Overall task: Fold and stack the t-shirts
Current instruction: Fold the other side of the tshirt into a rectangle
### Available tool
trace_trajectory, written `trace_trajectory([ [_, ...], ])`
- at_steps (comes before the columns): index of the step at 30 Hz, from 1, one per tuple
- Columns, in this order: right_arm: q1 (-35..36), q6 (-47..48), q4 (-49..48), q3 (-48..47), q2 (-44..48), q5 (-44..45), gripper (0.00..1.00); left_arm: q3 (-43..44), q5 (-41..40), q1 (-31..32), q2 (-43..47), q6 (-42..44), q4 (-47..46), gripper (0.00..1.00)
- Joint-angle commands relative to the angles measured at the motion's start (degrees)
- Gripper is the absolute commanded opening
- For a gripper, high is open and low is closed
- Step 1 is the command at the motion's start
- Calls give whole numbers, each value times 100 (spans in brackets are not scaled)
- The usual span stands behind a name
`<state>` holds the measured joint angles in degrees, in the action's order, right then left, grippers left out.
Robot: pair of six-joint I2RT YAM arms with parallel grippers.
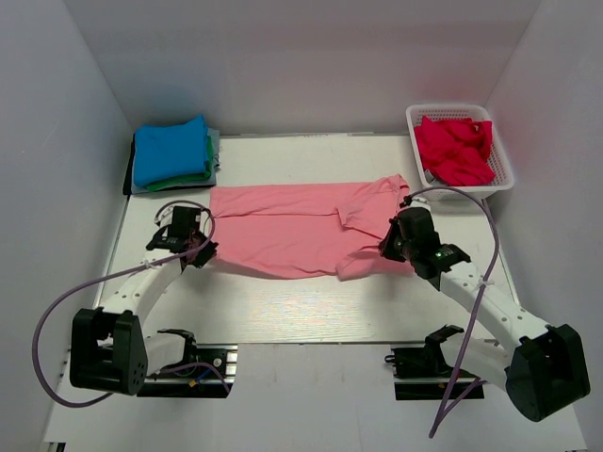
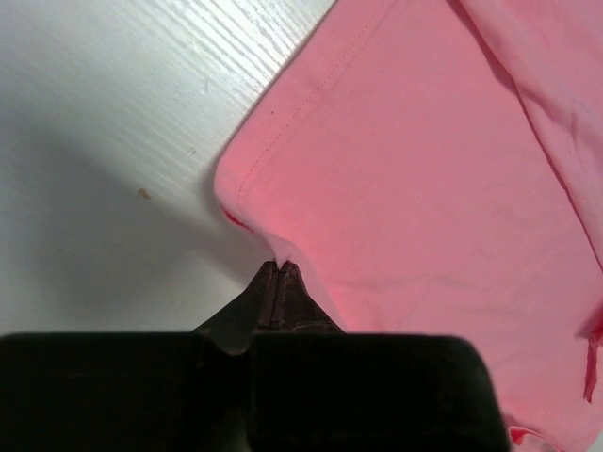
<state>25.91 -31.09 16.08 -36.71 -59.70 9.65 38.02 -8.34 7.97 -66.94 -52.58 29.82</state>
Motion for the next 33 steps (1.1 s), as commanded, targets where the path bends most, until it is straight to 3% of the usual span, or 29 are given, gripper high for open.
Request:
trace_trajectory([
  [1,-16,-81,-368,-231,38,607,0,398,-132,-32,-214,-42,-152,0],
  [10,-34,217,-860,-644,-296,1469,0,1067,-484,-32,-811,-95,84,0],
  [21,-104,797,-1300,-1198,-753,1760,0,1568,-845,-85,-1146,-148,304,0],
  [26,-104,1043,-1300,-1277,-569,1479,0,1438,-845,-85,-874,-148,297,0],
  [33,-165,1298,-1432,-1330,-489,1733,0,1330,-1021,-85,-689,-148,173,0],
])
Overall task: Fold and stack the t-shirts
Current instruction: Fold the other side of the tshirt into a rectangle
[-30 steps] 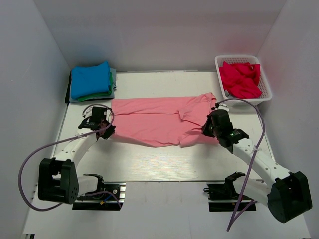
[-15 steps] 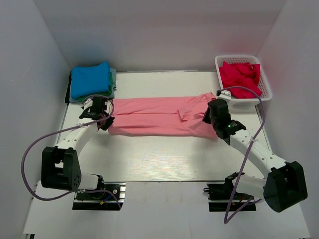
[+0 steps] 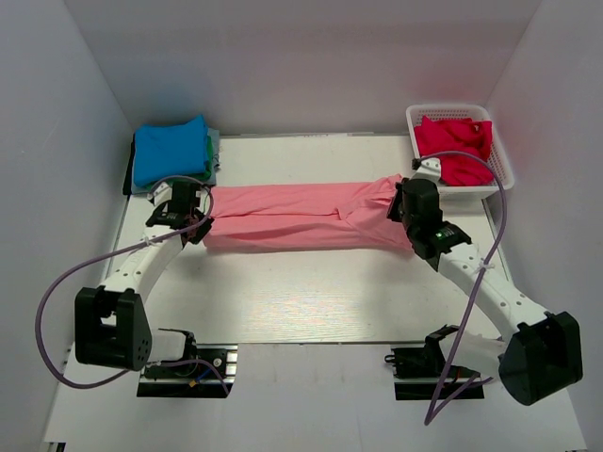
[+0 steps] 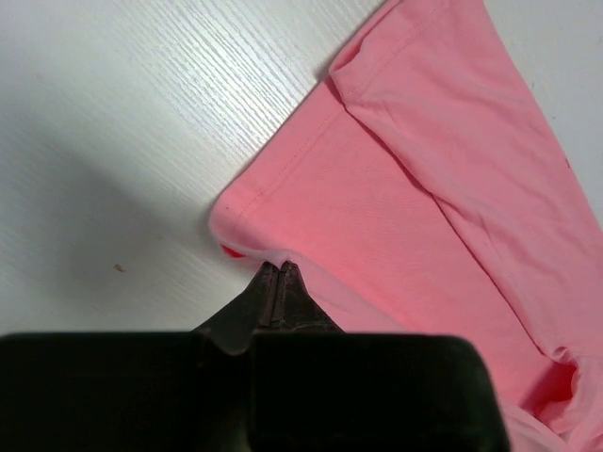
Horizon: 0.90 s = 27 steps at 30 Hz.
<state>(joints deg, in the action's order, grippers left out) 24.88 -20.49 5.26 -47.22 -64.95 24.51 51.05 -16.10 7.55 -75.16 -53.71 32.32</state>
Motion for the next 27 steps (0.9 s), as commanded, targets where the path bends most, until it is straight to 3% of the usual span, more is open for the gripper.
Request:
trace_trajectory([
  [1,-63,265,-385,-296,-17,264,0,80,-245,-43,72,-34,-76,0],
  [11,-361,423,-911,-718,-1168,361,0,845,-297,-43,-1184,19,-287,0],
  [15,-511,484,-1061,-1061,-2036,229,0,1572,-543,-96,-2236,-34,-340,0],
  [16,-580,467,-1131,-1183,-2170,264,0,1749,-544,-157,-2449,-34,-262,8],
  [17,-633,450,-1062,-1262,-2441,352,0,1960,-544,-157,-2660,-34,-9,36],
  [18,-643,415,-1010,-1498,-2766,500,0,2353,-491,-210,-2854,-34,142,54],
  [19,-651,284,-948,-1614,-2899,711,8,2549,-439,-210,-3169,-34,326,76],
  [20,-660,195,-687,-1902,-3197,948,23,2698,-438,-210,-3259,-34,624,94],
  [21,-678,134,-310,-2253,-3452,967,50,2865,-438,-262,-3260,-34,705,100],
  [25,-669,-33,396,-2958,-3806,924,90,2867,-334,-263,-3015,220,706,100],
  [27,-625,-104,642,-3074,-3771,758,90,2929,-271,-210,-2734,395,776,100],
])
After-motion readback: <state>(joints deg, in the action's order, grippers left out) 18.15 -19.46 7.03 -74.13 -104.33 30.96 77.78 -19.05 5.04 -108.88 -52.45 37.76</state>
